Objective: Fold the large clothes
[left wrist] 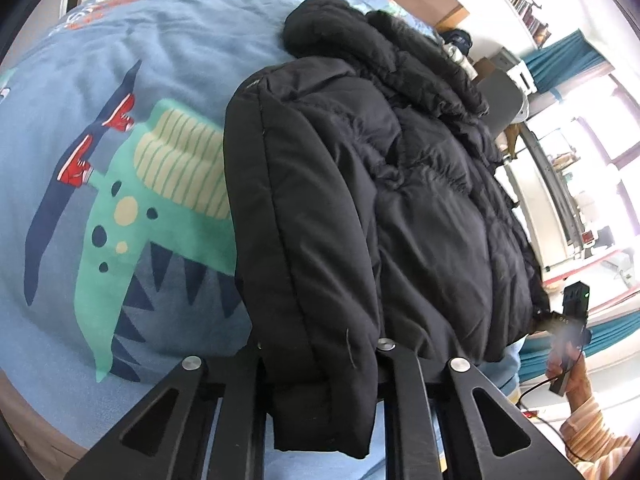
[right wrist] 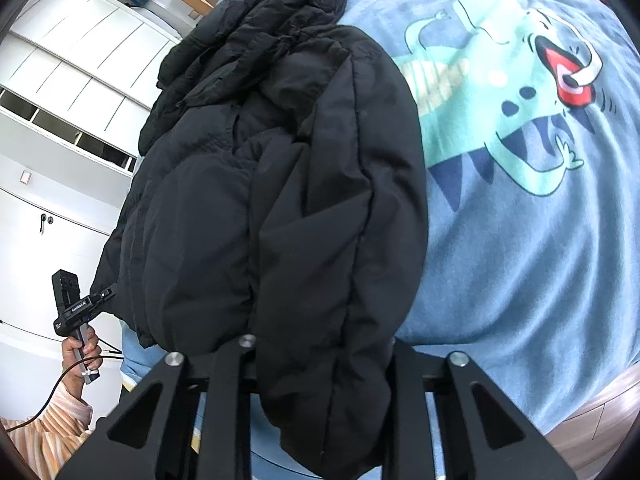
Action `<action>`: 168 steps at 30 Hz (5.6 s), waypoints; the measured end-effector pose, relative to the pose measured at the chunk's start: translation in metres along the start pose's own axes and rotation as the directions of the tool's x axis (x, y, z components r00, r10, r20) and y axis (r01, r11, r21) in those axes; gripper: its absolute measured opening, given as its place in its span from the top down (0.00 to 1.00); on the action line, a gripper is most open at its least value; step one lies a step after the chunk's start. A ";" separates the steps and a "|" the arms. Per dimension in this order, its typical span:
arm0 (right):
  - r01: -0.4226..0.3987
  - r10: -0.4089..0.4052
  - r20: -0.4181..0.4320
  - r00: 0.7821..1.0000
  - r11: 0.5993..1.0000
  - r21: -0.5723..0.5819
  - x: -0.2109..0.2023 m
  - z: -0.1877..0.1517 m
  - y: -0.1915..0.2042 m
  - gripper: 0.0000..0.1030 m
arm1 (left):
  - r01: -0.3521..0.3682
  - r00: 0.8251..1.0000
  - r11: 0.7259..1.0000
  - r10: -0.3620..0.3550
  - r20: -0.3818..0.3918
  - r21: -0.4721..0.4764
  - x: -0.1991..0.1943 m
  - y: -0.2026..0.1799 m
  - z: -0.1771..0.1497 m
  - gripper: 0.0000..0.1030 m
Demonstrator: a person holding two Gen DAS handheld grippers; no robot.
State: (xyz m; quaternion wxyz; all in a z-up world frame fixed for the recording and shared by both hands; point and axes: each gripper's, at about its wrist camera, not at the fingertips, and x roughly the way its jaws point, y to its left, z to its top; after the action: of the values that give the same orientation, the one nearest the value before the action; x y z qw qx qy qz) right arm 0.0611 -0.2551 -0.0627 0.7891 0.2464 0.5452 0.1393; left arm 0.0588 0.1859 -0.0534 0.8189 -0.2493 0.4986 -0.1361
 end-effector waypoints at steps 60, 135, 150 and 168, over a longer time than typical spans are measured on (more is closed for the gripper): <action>-0.172 0.130 0.516 0.847 0.985 0.034 -0.104 0.339 0.077 0.85 | 0.199 0.878 0.980 -0.174 0.446 -0.009 -0.039 -0.067 0.344 0.91; 0.140 -0.026 0.436 0.899 0.963 -0.231 0.038 0.350 0.192 0.07 | -0.197 0.930 0.975 0.154 0.334 0.098 0.097 -0.134 0.358 0.20; 0.260 -0.116 0.370 0.922 0.892 -0.370 0.158 0.420 0.216 0.07 | -0.313 0.937 0.904 0.244 0.249 0.291 0.223 -0.194 0.444 0.12; 0.239 -0.175 0.287 0.942 0.949 -0.205 0.231 0.567 0.144 0.07 | -0.352 0.933 0.910 0.321 0.163 0.221 0.306 -0.173 0.533 0.05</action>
State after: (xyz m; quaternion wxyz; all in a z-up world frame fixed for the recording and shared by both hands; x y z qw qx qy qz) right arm 0.6802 -0.1555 -0.0068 0.8889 0.1077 0.4372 0.0849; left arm 0.6771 0.0414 0.0135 0.8839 -0.0638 0.4618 -0.0378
